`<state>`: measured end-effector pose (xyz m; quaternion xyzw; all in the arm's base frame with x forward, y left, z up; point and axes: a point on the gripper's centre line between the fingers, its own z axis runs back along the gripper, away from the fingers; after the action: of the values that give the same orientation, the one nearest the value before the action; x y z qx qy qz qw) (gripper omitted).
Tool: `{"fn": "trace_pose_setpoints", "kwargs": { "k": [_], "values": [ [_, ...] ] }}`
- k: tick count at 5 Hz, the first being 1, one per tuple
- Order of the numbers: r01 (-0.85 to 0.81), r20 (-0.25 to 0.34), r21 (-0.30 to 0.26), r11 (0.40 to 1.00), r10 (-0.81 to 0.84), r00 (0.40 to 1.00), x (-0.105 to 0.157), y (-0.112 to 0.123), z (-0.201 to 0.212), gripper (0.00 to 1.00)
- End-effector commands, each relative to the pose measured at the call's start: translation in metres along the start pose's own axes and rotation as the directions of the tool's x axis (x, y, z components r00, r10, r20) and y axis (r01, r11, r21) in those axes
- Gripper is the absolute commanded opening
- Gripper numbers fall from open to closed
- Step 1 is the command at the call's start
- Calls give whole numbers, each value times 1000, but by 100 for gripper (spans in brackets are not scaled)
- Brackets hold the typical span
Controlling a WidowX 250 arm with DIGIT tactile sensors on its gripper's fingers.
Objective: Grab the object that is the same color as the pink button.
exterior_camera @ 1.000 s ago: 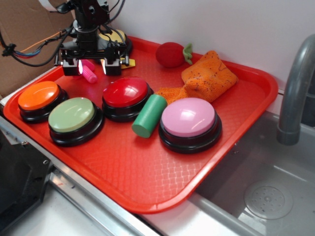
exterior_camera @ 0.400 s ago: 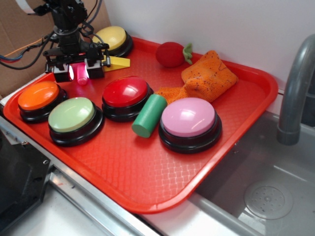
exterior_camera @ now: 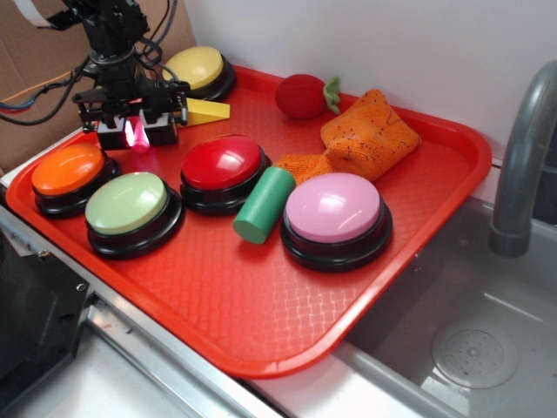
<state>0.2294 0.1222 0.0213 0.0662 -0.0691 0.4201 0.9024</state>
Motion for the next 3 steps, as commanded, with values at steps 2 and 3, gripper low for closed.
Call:
{"fn": "trace_pose_setpoints", "kwargs": {
  "k": [2,3],
  "values": [
    [245,52,-51,968,-242,969,12,-10,73,0],
    [374,47,-88,923,-371,927,-6,-29,112,0]
  ]
}}
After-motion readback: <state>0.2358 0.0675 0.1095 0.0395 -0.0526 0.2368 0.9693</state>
